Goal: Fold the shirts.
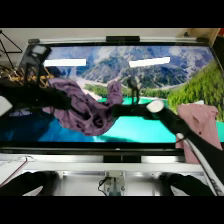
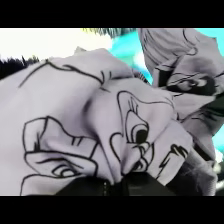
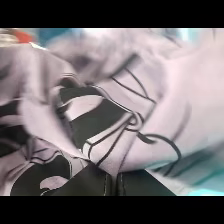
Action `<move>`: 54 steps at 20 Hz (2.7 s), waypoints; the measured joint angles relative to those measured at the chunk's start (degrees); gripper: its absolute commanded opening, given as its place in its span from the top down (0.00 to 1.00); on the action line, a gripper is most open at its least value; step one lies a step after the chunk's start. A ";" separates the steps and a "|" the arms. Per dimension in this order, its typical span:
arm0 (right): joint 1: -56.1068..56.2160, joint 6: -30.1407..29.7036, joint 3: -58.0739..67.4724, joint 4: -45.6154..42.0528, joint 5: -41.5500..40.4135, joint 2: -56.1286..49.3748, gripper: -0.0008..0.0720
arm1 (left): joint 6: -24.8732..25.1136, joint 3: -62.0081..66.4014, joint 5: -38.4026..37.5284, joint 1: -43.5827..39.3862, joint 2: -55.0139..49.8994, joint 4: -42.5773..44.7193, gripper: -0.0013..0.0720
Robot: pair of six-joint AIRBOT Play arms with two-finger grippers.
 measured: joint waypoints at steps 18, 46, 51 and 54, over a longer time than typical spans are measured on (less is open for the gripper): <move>-7.89 22.99 -16.46 -32.09 22.49 28.70 0.20 | -7.56 -26.16 10.93 0.11 2.01 -12.90 0.03; 16.41 35.89 -0.17 -26.53 7.98 -3.19 0.20 | 11.58 -33.05 16.57 19.63 -8.13 -19.02 0.90; 17.31 35.56 -0.17 -18.69 0.76 -8.09 0.20 | 10.71 -38.82 14.97 24.92 -5.07 -18.84 0.79; 17.44 34.75 -0.17 -15.34 -3.13 -9.18 0.20 | 9.88 -42.32 15.98 25.83 -4.55 -23.19 0.12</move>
